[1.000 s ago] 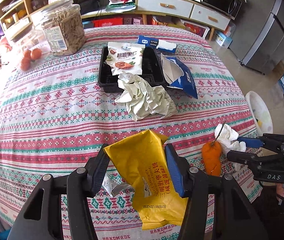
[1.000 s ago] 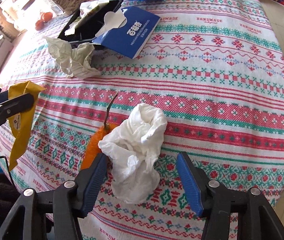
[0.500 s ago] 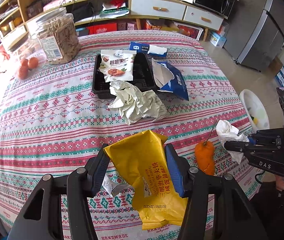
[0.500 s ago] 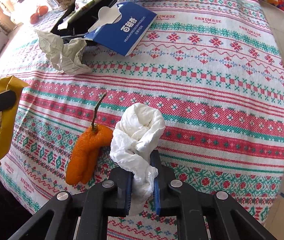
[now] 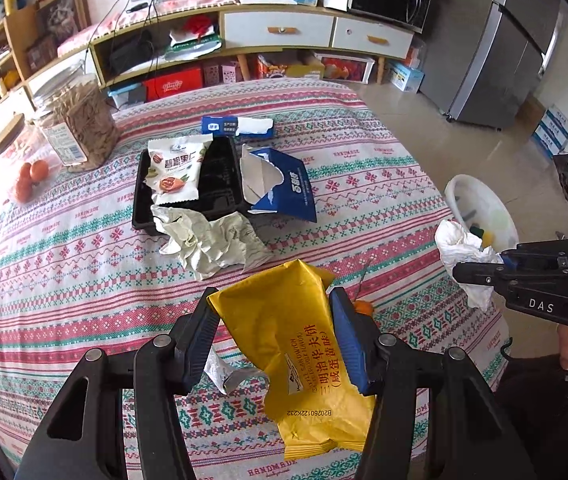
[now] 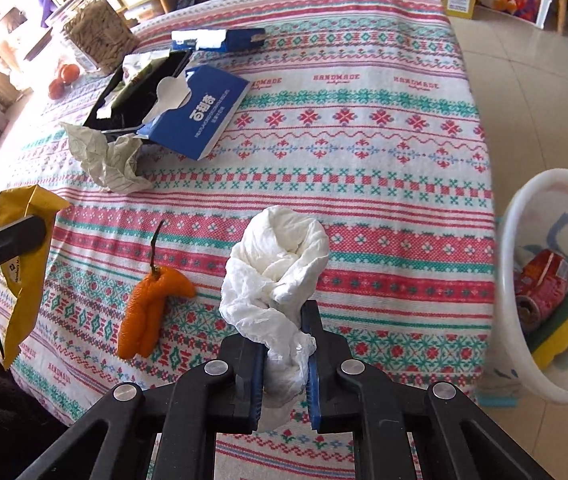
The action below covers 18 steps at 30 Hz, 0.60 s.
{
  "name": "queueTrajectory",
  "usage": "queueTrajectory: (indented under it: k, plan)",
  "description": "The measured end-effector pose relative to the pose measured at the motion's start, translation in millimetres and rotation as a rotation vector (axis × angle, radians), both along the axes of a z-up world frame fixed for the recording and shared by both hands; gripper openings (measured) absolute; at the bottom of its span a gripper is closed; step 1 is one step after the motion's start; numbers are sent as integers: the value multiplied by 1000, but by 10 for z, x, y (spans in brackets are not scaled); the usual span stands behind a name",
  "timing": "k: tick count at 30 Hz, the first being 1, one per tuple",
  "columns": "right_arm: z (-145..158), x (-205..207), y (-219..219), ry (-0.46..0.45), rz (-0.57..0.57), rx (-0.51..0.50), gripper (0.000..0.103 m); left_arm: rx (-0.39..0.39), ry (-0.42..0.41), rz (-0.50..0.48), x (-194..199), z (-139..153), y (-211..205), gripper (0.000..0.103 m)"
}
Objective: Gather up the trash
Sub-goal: 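Grasp the white tissue with the right tool and lift it toward the bucket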
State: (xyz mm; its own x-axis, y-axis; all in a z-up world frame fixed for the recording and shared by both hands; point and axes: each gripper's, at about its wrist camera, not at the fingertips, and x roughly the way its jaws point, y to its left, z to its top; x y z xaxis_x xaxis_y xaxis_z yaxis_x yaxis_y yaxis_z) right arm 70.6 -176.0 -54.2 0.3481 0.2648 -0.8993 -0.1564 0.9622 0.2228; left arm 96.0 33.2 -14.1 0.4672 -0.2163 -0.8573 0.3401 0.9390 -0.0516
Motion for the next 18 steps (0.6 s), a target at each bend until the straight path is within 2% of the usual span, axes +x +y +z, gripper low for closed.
queueTrajectory:
  k: [18]
  plan:
    - [275, -313, -875, -50, -155, -2, 14, -21, -27, -121, -31, 114, -904, 58]
